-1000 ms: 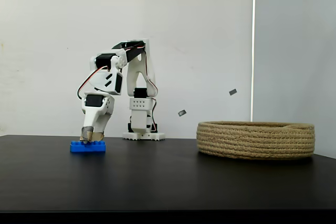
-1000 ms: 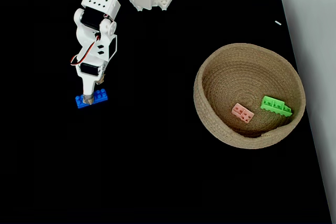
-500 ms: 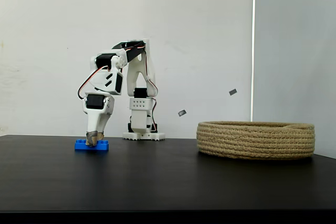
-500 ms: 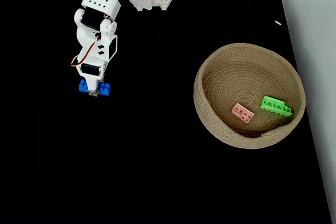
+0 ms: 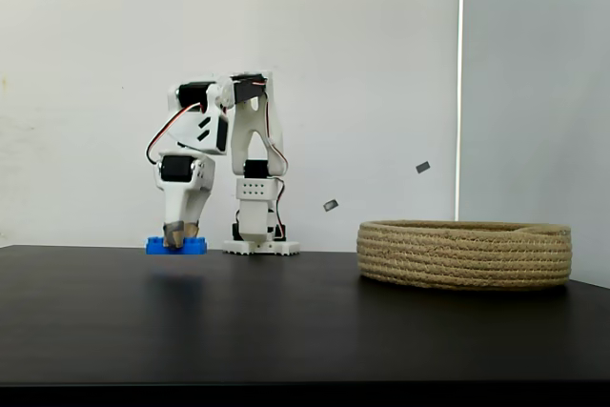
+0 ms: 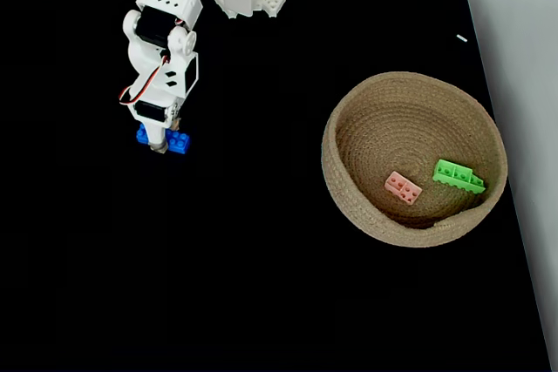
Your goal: Place the lego blocks in the tray
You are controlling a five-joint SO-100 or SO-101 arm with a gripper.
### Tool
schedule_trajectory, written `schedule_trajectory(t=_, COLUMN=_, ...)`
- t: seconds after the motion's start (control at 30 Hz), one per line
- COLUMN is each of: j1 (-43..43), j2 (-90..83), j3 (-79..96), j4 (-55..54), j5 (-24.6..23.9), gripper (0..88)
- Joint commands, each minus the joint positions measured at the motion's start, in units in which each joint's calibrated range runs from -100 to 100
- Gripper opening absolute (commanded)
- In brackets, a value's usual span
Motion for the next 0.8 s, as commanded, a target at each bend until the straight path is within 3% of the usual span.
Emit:
schedule_trajectory(t=0.0, j1=-6.3, j2=-8.9, j3=-18.2, j4=16.8, j5=-4.1, gripper=0.3)
schedule_trajectory(t=0.33, j1=-33.3, j2=-21.8, j3=-14.1, j4=17.1, j5=-15.7, gripper=0.3)
schedule_trajectory(t=0.5, j1=-43.9, j2=-27.4, j3=2.1, j4=2.2, j5=-16.7, gripper=0.3)
schedule_trajectory(t=0.77, j1=-51.6, j2=-25.2, j3=15.9, j4=-17.3, j5=-18.6, gripper=2.5)
